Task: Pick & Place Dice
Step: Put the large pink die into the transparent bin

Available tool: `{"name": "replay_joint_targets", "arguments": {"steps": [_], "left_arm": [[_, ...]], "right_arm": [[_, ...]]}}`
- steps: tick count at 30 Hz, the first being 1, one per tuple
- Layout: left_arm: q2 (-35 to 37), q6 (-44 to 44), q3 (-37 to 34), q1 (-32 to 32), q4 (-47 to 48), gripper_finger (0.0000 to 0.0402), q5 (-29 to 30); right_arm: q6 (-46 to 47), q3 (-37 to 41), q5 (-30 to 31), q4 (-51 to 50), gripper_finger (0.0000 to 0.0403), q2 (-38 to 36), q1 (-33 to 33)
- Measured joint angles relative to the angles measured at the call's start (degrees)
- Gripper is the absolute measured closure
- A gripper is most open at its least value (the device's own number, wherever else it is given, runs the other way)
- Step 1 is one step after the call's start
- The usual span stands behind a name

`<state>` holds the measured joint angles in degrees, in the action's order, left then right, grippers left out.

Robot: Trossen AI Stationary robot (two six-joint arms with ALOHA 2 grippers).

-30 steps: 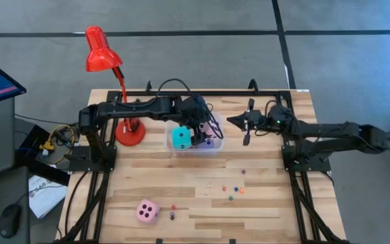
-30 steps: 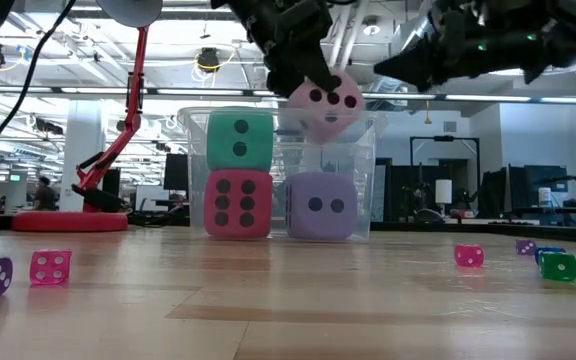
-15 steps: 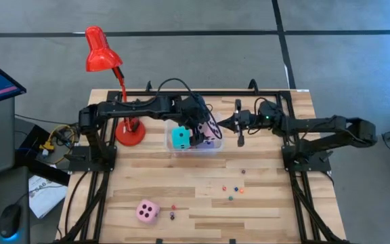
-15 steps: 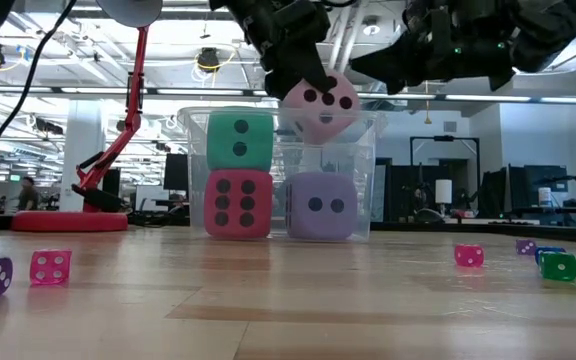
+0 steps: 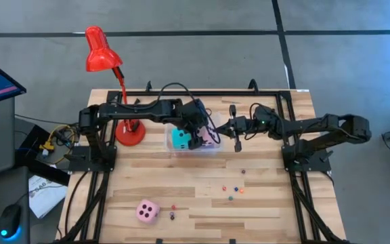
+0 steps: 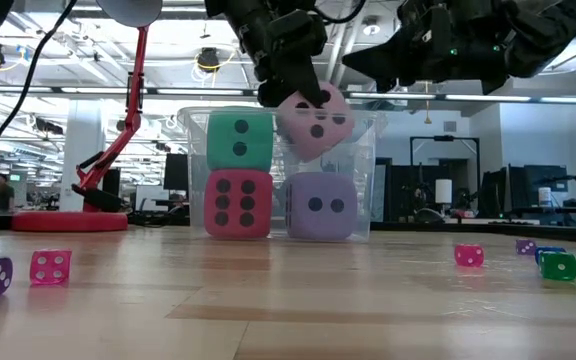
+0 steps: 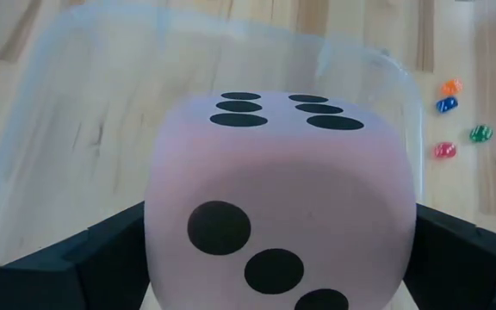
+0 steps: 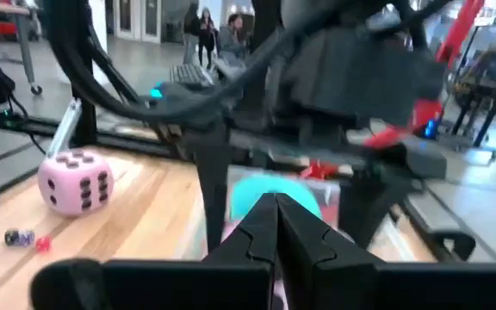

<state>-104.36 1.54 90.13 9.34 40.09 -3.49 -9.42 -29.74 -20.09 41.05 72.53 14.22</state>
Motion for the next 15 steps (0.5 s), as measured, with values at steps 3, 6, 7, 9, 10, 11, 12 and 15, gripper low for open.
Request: {"name": "replay_joint_targets", "arguments": {"steps": [3,6,7,9,10,11,12,15], "left_arm": [[0.00,0.00,0.00,0.11,-1.04,0.0005,0.00],[0.00,-0.05,0.00,0.35,-1.09,0.0005,0.00],[0.00,-0.09,0.00,0.35,-1.09,0.0005,0.00],[0.00,-0.13,0.00,0.37,-1.28,0.0003,0.00],[0.00,-0.13,0.00,0.37,-1.52,0.0003,0.00],[0.00,-0.18,0.00,0.37,-1.70,0.0003,0.00],[0.00,-0.20,0.00,0.37,-1.68,0.0003,0.00],[0.00,-0.20,0.00,0.37,-1.63,0.0002,0.00]], "right_arm": [[-0.08,-0.02,0.00,1.26,0.0403,-0.09,-0.79],[-0.20,-0.02,-0.03,1.67,0.0403,-0.09,-0.77],[-0.19,-0.02,-0.01,1.62,0.0403,-0.09,-0.76],[-0.21,-0.02,0.04,1.45,0.0403,-0.09,-0.70],[-0.21,-0.02,0.02,1.59,0.0403,-0.09,-0.70],[-0.20,-0.02,0.02,1.84,0.0403,-0.09,-0.70],[-0.19,-0.02,0.00,2.22,0.0403,-0.09,-0.72],[-0.21,-0.02,0.33,2.87,0.0403,-0.05,-0.72]]}}
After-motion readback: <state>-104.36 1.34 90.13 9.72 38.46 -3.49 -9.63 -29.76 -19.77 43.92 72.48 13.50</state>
